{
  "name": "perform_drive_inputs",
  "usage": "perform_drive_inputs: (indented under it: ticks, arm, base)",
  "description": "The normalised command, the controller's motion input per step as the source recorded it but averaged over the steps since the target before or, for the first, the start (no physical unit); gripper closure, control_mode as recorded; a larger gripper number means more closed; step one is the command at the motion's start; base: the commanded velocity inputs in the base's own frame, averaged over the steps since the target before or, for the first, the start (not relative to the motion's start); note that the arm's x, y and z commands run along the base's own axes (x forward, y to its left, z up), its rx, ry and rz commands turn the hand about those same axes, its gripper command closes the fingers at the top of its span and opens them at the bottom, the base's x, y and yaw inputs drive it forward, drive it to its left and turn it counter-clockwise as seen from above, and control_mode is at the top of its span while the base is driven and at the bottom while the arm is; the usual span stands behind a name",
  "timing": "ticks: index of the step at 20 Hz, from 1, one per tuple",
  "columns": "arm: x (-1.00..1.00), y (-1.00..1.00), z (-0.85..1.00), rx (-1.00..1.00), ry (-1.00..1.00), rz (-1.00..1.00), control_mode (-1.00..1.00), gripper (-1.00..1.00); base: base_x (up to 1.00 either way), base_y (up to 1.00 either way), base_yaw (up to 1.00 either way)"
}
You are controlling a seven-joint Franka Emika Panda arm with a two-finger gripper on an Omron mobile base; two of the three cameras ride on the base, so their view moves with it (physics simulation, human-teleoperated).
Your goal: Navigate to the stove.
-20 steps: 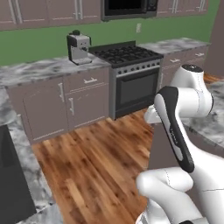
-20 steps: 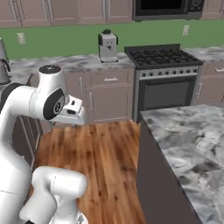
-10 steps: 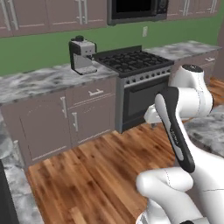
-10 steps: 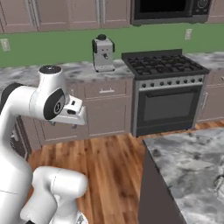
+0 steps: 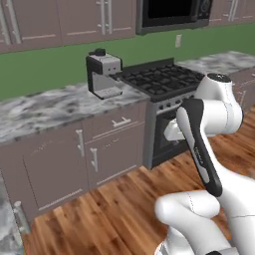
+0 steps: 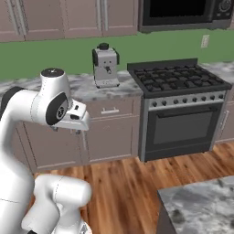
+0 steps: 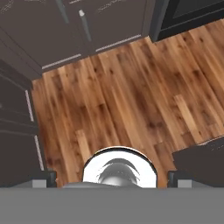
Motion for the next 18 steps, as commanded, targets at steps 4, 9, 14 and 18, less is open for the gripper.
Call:
perform_drive_inputs:
  ticks: [4,9,14,18]
  arm:
    - [0.00,0.00,0.00,0.00,0.00,0.00,1.00,-1.00]
    - [0.00,0.00,0.00,0.00,0.00,0.00,1.00,-1.00]
    - [0.00,0.00,0.00,0.00,0.00,0.00,1.00,-1.00]
    - [0.00,0.00,0.00,0.00,0.00,0.00,1.00,-1.00]
  base:
    - [1.00,-0.01,-0.02]
    - [1.00,-0.12,0.00]
    - [1.00,-0.33,-0.13]
    - [1.00,-0.41,-0.30]
